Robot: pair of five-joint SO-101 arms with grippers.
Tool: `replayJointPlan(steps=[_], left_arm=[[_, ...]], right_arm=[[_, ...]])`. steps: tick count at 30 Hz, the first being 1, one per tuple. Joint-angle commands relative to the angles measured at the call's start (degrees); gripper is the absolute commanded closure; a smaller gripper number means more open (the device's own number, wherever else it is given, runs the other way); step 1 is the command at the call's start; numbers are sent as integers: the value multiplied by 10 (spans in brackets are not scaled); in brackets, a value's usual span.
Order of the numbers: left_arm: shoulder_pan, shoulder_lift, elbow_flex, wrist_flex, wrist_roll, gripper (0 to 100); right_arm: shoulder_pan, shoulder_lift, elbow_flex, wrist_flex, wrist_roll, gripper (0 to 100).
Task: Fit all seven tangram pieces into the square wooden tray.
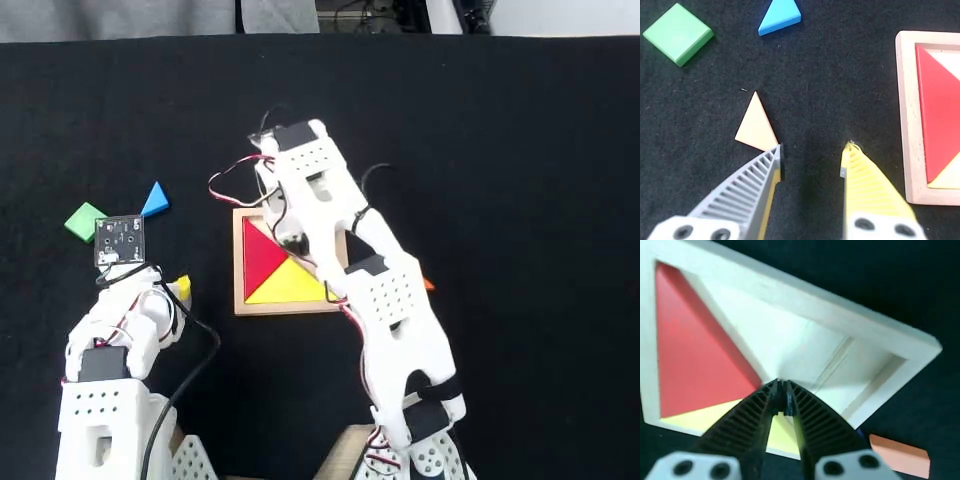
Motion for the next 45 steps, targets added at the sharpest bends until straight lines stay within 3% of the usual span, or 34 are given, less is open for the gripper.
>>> replayJointPlan(steps=[1, 13, 26, 31, 39, 45], left_arm=[[7, -4, -5, -11, -6, 798], [7, -4, -5, -11, -6, 798], [7, -4, -5, -11, -6, 798], [7, -4, -5, -11, -6, 798], [7, -4, -9, -6, -6, 794], [0, -4, -17, 24, -18, 762]], right_arm=[[3, -23, -47, 14, 3, 987], [-48, -27, -66, 18, 2, 987], [86, -171, -68, 22, 2, 988], [149, -339, -28, 22, 4, 988], [162, -612, 247, -12, 94, 988], [229, -705, 548, -178, 91, 987]])
